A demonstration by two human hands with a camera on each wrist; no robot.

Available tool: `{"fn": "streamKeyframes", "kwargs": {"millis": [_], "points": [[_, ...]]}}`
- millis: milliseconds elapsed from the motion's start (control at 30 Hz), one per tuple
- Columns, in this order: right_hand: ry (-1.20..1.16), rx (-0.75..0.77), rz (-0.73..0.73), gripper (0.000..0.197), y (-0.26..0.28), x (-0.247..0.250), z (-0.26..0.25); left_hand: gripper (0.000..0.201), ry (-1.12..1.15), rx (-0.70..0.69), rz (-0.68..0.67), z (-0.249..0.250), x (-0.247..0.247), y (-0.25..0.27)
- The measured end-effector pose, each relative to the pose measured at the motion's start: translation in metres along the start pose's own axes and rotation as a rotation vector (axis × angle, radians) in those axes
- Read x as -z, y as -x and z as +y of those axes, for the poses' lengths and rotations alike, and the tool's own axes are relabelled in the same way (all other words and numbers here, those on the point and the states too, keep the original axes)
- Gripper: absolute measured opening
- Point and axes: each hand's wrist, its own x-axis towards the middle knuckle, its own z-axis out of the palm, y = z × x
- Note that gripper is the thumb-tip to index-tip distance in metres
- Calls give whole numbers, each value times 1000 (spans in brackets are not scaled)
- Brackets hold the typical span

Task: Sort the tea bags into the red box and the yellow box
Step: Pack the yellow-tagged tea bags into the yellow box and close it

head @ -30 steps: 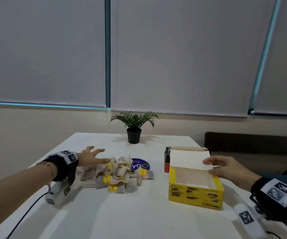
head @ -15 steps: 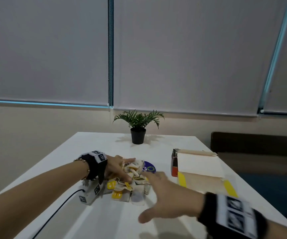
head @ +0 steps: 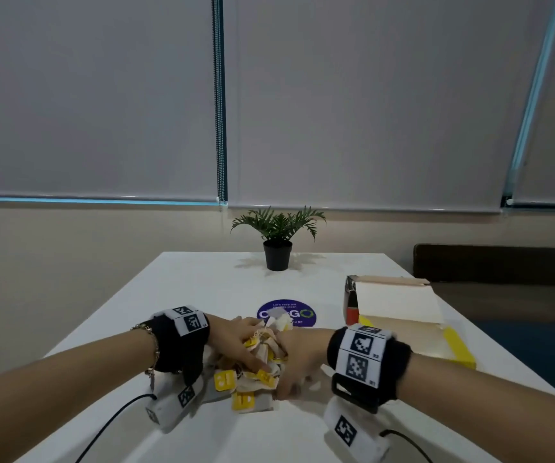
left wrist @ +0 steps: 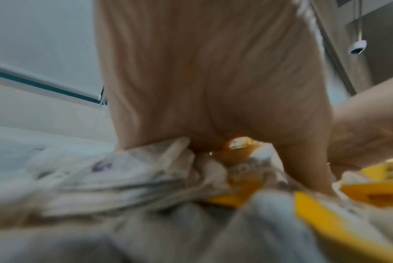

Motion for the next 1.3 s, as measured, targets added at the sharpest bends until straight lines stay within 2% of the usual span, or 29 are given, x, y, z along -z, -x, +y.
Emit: {"fn": "streamKeyframes", "kwargs": {"millis": [67, 133, 233, 267, 333, 433, 467, 533, 567, 633, 700, 800, 867, 933, 1033, 1100, 1300], "points": [[17, 12, -9, 50, 11, -6, 0, 105, 48, -64, -13, -1, -7, 14], [27, 27, -34, 45, 26, -9, 1, 90, 184, -106, -19, -6, -14, 29], [41, 52, 37, 80, 51, -5, 12, 82, 350, -154, 63, -15, -12, 54], [22, 52, 91, 86, 57, -3, 16, 82, 358, -146, 101, -21, -8, 62], [-4, 23, 133, 90, 67, 1, 26, 86, 334, -73, 143, -35, 2, 76], [15, -28, 78, 91, 74, 4, 33, 118, 194, 156, 169, -56, 11, 81], [26, -42, 60, 90, 74, 4, 32, 115, 166, 241, 165, -61, 10, 78], [43, -63, 79, 83, 69, 6, 28, 90, 246, 340, 86, -60, 3, 68], [60, -68, 114, 78, 67, 9, 27, 84, 325, 328, 36, -57, -2, 63], [86, -62, 172, 68, 65, 18, 24, 86, 415, 241, -45, -41, -6, 57], [70, -51, 197, 60, 66, 28, 26, 89, 325, 173, -81, -23, 3, 49], [42, -43, 226, 50, 66, 39, 34, 71, 12, 185, 76, 3, 28, 27], [25, -40, 240, 47, 65, 39, 40, 62, -92, 135, 127, 19, 38, 7], [28, -45, 230, 45, 66, 36, 46, 59, -154, 103, 76, 30, 46, -16], [30, -44, 187, 42, 73, 30, 58, 73, -217, 82, 22, 36, 53, -38], [11, -15, 201, 40, 80, 27, 64, 76, -274, 59, 5, 39, 55, -45], [-75, 126, 178, 37, 80, 25, 61, 57, -283, 40, 10, 35, 51, -50]]}}
